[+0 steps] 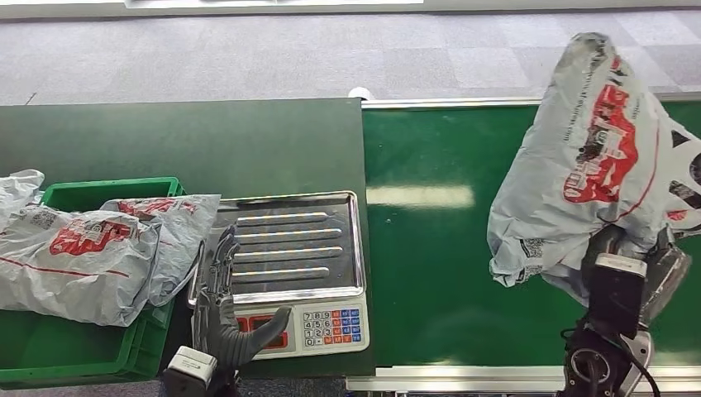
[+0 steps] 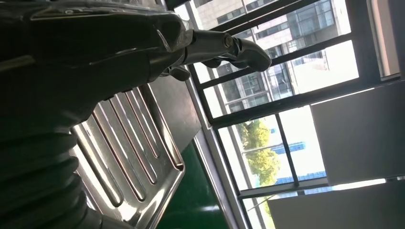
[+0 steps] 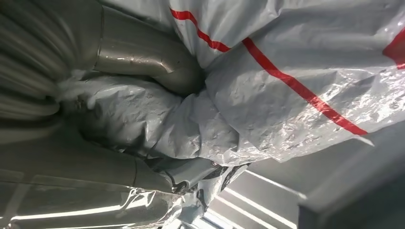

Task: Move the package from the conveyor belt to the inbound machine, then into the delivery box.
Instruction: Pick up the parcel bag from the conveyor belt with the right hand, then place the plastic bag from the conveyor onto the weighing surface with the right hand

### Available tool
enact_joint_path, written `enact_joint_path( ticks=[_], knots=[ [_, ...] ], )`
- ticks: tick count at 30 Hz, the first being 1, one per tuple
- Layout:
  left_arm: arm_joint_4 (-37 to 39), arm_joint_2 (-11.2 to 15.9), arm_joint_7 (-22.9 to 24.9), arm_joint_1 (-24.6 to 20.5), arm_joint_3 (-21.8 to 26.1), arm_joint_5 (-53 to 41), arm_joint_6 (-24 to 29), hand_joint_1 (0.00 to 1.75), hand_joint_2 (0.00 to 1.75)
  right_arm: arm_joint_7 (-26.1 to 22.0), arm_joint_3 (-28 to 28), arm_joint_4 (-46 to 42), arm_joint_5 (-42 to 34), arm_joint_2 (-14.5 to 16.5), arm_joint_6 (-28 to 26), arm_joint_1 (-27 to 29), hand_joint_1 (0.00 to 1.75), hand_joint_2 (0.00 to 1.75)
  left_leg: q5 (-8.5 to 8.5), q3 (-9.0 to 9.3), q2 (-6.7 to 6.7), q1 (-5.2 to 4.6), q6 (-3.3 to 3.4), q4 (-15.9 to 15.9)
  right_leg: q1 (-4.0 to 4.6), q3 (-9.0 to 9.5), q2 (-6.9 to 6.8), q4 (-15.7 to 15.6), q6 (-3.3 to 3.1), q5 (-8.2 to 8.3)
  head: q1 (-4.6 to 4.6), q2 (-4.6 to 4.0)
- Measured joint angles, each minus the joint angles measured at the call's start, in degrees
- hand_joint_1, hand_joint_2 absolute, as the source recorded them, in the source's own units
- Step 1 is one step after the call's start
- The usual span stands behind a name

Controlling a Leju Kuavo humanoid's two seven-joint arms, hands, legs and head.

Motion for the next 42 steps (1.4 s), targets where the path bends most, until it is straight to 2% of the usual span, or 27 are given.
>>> enact_joint_path(
  ticks=[2,4,6,9,12,19,26,30,31,34,35,36,38,42],
  knots=[
    [-0.3,0.0,-0.8,-0.5,0.2,0.3,0.6,0.00,1.75,-1.9,0.5,-3.4,-3.3,1.2,0.3,1.5,1.75,1.75,0.00,0.01,0.05,0.00,0.00,0.0,0.01,0.01,0.05,0.0,-0.01,0.01,-0.01,0.00],
    [-0.8,0.1,-1.5,-1.4,0.6,0.3,1.4,0.00,1.75,-1.5,2.0,-5.4,-2.3,2.1,2.5,2.1,1.75,1.75,0.00,0.02,0.17,0.01,-0.01,0.0,0.04,0.02,0.16,0.0,-0.02,0.02,-0.02,0.00],
    [-1.5,0.2,-2.2,-2.9,1.2,0.3,2.4,0.00,1.75,0.7,4.8,-5.7,3.3,2.6,6.1,1.5,1.75,1.75,0.01,0.04,0.23,0.03,-0.01,0.0,0.06,0.03,0.22,0.0,-0.05,0.04,-0.02,0.00],
    [-2.6,0.5,-2.8,-5.8,2.6,0.3,4.2,0.00,1.75,5.6,11.5,-3.3,16.7,2.9,12.1,-1.4,1.75,1.75,0.08,0.12,0.25,0.07,-0.05,-0.1,0.11,0.06,0.22,0.0,-0.10,0.08,-0.01,0.00],
    [-3.8,0.8,-3.2,-8.1,4.0,0.0,5.7,0.00,1.75,8.8,17.7,1.7,23.0,3.8,14.5,-5.4,1.75,1.75,0.17,0.12,0.20,0.09,-0.08,-0.1,0.12,0.08,0.17,0.0,-0.09,0.11,-0.01,0.00],
    [-5.8,1.1,-3.3,-12.6,5.8,-1.6,9.5,0.00,1.75,10.0,28.9,14.3,25.8,6.3,17.7,-13.9,1.75,1.75,0.18,0.06,0.20,0.07,-0.08,0.0,0.11,0.03,0.17,0.1,-0.08,0.13,0.00,0.00],
    [-7.1,1.4,-3.2,-13.8,7.0,-1.7,11.5,0.00,1.75,10.4,34.8,22.9,26.7,8.2,18.2,-18.6,1.74,1.75,0.17,0.00,0.17,0.07,-0.08,0.0,0.11,-0.03,0.16,0.1,-0.08,0.12,0.02,0.00],
    [-7.2,1.6,-2.5,-14.8,7.6,-1.2,12.5,0.00,1.75,9.8,38.5,28.2,26.4,9.9,19.0,-20.8,1.54,1.75,0.17,0.02,0.18,0.08,-0.09,0.0,0.12,-0.04,0.16,0.1,-0.08,0.12,0.02,0.00],
    [-7.2,1.7,-2.3,-15.0,7.8,-1.1,12.7,0.00,1.75,9.8,39.4,29.6,26.2,10.4,19.1,-21.3,1.54,1.75,0.17,0.02,0.17,0.08,-0.09,0.0,0.12,-0.04,0.16,0.1,-0.08,0.12,0.01,0.00],
    [-7.2,2.0,-1.9,-15.2,8.2,-0.9,12.9,0.00,1.75,9.8,41.4,33.0,25.7,11.3,19.1,-22.5,1.29,1.75,0.17,0.02,0.17,0.08,-0.09,0.0,0.12,-0.04,0.16,0.1,-0.08,0.12,0.01,0.00],
    [-7.2,2.0,-1.9,-15.2,8.3,-0.9,13.0,0.00,1.75,9.9,41.8,33.9,25.5,11.5,19.1,-22.8,1.05,1.75,0.17,0.01,0.17,0.08,-0.09,0.0,0.12,-0.04,0.16,0.1,-0.08,0.12,0.01,0.00],
    [-7.2,2.1,-1.8,-15.2,8.4,-0.9,13.0,0.00,1.75,9.9,42.1,34.6,25.4,11.6,19.1,-23.0,0.90,1.75,0.17,0.01,0.17,0.08,-0.09,0.0,0.12,-0.04,0.16,0.1,-0.08,0.12,0.01,0.00],
    [-7.2,2.2,-1.8,-15.3,8.5,-0.8,13.0,0.00,1.75,10.1,42.6,35.7,25.0,11.6,19.0,-23.4,0.43,1.75,0.17,0.00,0.17,0.07,-0.09,0.0,0.10,-0.04,0.16,0.1,-0.08,0.12,0.02,0.00],
    [-7.3,2.4,-1.7,-15.2,8.7,-0.1,12.9,0.00,1.75,10.4,43.0,37.1,24.1,11.6,18.8,-23.8,0.10,1.75,0.17,0.00,0.16,0.05,-0.08,0.0,0.09,-0.04,0.16,0.1,-0.07,0.12,0.02,0.00]
  ],
)
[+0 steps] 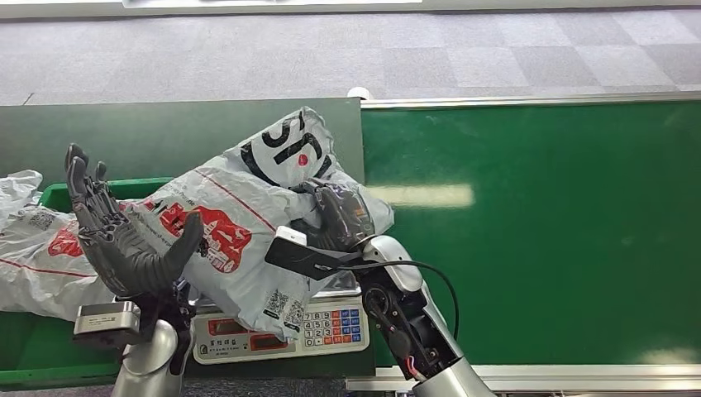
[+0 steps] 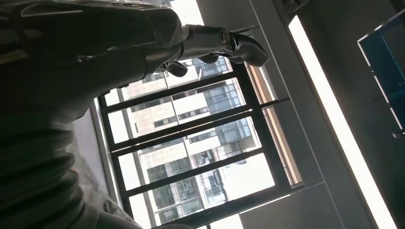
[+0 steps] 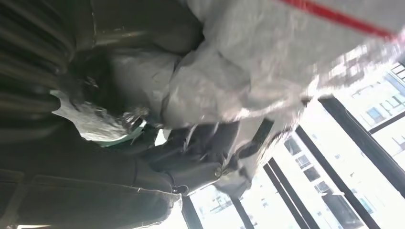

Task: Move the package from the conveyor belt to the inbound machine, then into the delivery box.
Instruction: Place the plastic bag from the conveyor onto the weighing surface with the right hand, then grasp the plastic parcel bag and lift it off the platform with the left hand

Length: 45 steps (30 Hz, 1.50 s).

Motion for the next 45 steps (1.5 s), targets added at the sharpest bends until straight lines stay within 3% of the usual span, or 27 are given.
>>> enact_joint_path(
  ticks=[2,9,17,25,34,37,40,45],
  knots=[
    [-0.1,0.1,0.0,0.0,0.1,0.2,-0.1,0.00,1.75,0.0,0.1,0.5,-0.3,0.0,-0.1,-0.1,0.00,1.75,0.00,0.00,0.00,0.00,0.00,0.0,0.00,0.00,0.00,0.0,0.00,0.00,0.00,0.00],
    [-0.2,0.4,0.0,0.1,0.1,0.1,-0.2,0.00,1.75,-1.4,-0.1,0.7,-3.2,-0.2,-2.7,0.0,0.00,1.75,0.00,0.01,0.00,0.01,0.00,0.0,0.01,-0.03,0.01,0.0,0.00,0.00,0.00,0.00],
    [-0.2,0.5,-0.1,0.2,0.2,0.3,-0.7,0.00,1.75,-6.1,-2.6,-5.3,-9.9,-1.3,-3.1,2.4,0.00,1.75,-0.01,0.01,0.00,0.00,0.00,0.0,-0.01,-0.03,0.01,0.0,0.00,0.00,0.00,0.00],
    [1.8,0.8,9.5,0.1,-0.1,-8.4,-5.6,0.00,1.75,-12.8,-7.1,-14.0,-20.5,-2.2,-4.5,6.6,0.00,1.75,-0.01,0.01,0.06,0.00,0.00,0.0,-0.01,-0.06,0.05,0.0,0.00,0.00,-0.01,0.00],
    [4.9,0.9,12.7,-0.2,-0.2,-10.8,-7.8,0.00,1.75,-15.0,-9.3,-20.2,-24.2,-2.9,-4.4,9.4,0.00,1.75,-0.01,0.01,0.05,0.00,-0.01,0.0,-0.01,-0.09,0.07,0.0,0.00,0.00,0.00,0.00],
    [6.5,1.0,17.0,-0.3,-0.4,-14.1,-10.1,0.00,1.75,-16.5,-10.0,-23.1,-26.6,-2.9,-5.2,11.0,0.00,1.75,-0.02,0.00,0.04,0.00,-0.01,0.0,-0.01,-0.09,0.06,0.0,0.00,0.00,0.00,0.00],
    [10.0,1.0,24.7,-1.0,-0.5,-20.3,-11.1,0.00,1.75,-16.8,-10.5,-26.8,-27.2,-3.2,-5.2,12.8,0.00,1.75,-0.02,0.00,0.07,0.00,-0.01,0.0,-0.01,-0.09,0.08,0.0,0.00,0.00,0.00,0.00],
    [16.6,1.0,38.8,-2.7,-0.3,-39.0,-9.3,0.00,1.75,-15.5,-9.6,-29.6,-25.4,-3.3,-4.6,13.6,0.00,1.75,-0.02,0.01,0.07,0.00,-0.01,0.0,0.00,-0.07,0.08,0.0,-0.01,0.01,-0.01,0.00]
  ],
)
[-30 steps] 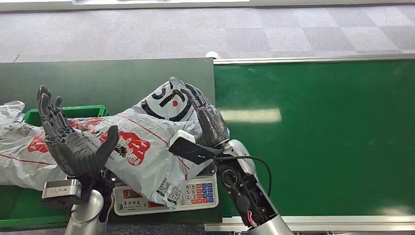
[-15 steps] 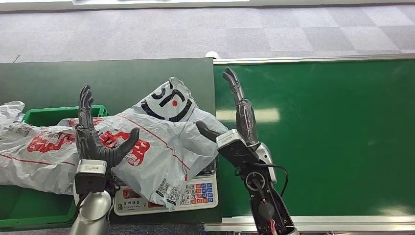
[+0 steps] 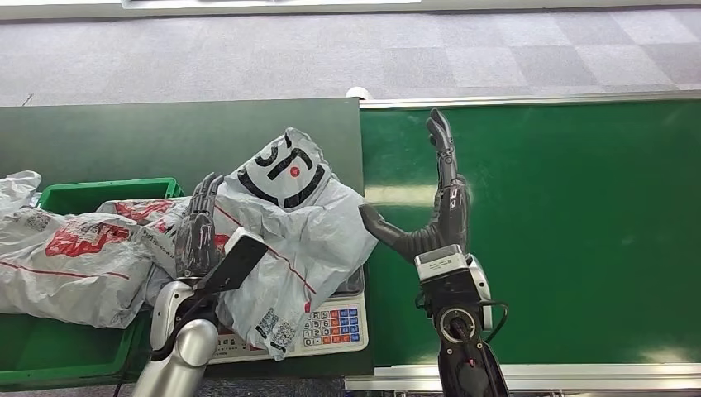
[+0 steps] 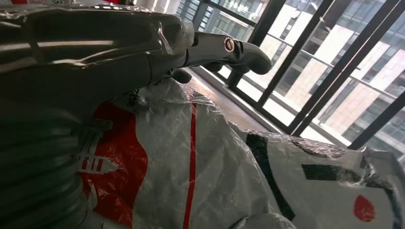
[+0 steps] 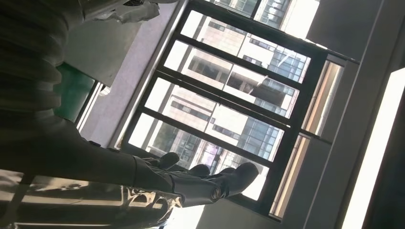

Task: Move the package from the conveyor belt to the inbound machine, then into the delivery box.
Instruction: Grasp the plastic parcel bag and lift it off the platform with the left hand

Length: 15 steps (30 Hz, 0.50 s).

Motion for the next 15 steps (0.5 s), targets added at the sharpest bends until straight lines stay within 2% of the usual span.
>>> enact_joint_path(
  ticks=[1,2,5,6,15],
  knots=[
    [1.2,0.0,2.1,-0.3,0.2,-3.2,-0.5,0.00,1.75,0.5,0.3,-0.1,0.6,0.0,-0.1,-0.1,0.00,1.75,0.00,0.00,0.00,0.00,0.00,0.0,0.00,0.01,0.00,0.0,0.00,0.00,-0.01,0.00],
    [2.3,-0.1,3.6,-0.5,0.5,-5.9,-1.2,0.24,1.75,0.9,0.7,-0.2,1.1,0.0,-0.1,-0.2,0.00,1.75,0.00,0.00,0.00,0.00,0.00,0.0,0.01,0.01,0.00,0.0,0.00,0.00,0.00,0.00],
    [4.9,-0.1,6.3,-1.1,1.3,-11.4,-3.4,1.51,1.75,1.7,1.4,-0.2,1.6,0.0,-0.5,-0.7,0.00,1.75,0.00,0.00,-0.01,0.00,0.00,0.0,0.01,0.01,0.00,0.0,0.00,0.00,0.01,0.00],
    [5.7,-0.2,6.8,-1.4,1.6,-12.6,-4.0,1.71,1.75,2.0,1.6,-0.2,1.6,0.0,-0.6,-0.9,0.00,1.75,0.00,0.00,-0.01,0.00,0.00,0.0,0.01,0.01,0.00,0.0,0.00,0.00,0.00,0.00],
    [9.3,-0.7,6.5,-2.6,4.3,-14.0,-4.9,1.71,1.75,2.9,2.1,-0.1,1.5,0.0,-0.9,-1.4,0.00,1.75,0.00,0.01,-0.01,0.00,0.00,0.0,0.00,0.02,0.00,0.0,0.00,0.00,0.01,0.00]
  ],
)
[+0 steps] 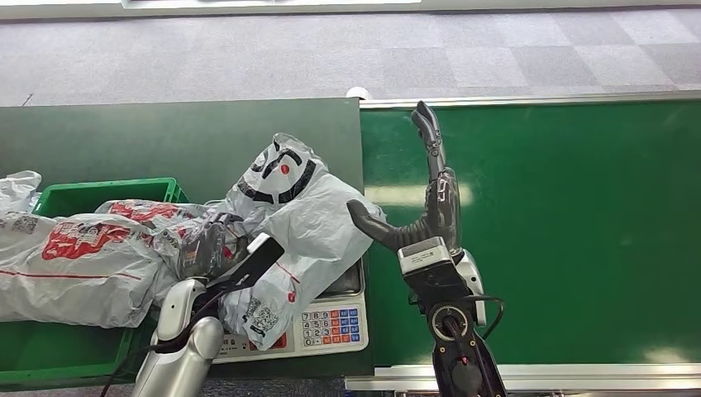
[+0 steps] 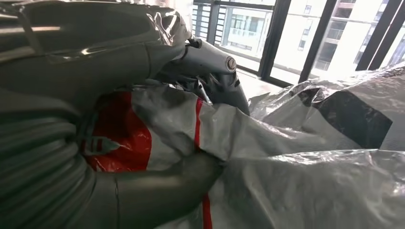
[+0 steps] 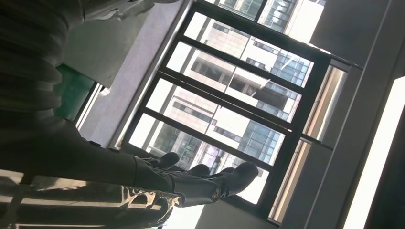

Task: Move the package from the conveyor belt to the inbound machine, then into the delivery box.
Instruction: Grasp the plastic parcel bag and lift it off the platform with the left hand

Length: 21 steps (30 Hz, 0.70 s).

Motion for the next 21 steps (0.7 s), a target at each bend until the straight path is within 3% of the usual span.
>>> enact_joint_path(
  ticks=[13,17,21],
  knots=[
    [0.7,-0.6,-4.8,-0.7,0.8,4.9,1.7,1.73,1.75,0.3,0.0,0.3,0.0,0.0,-0.2,0.0,0.00,1.75,0.00,0.00,-0.01,0.00,0.00,0.0,0.00,0.01,0.00,0.0,0.00,0.00,0.00,0.00],
    [-0.1,-0.7,-13.6,-0.6,0.5,13.9,1.1,1.74,1.75,0.3,0.0,0.5,-0.6,0.0,-0.3,0.0,0.00,1.75,0.00,-0.01,-0.04,0.00,0.00,0.0,0.00,0.00,0.00,0.0,0.00,0.00,0.00,0.00],
    [-4.2,-0.6,-25.4,0.5,0.0,30.6,-0.9,1.75,1.75,-0.3,-0.2,1.1,-2.8,-0.1,0.6,0.5,0.00,1.75,-0.01,-0.02,0.01,0.00,0.00,0.0,0.00,0.00,0.01,0.0,0.00,-0.01,0.00,0.00]
  ],
)
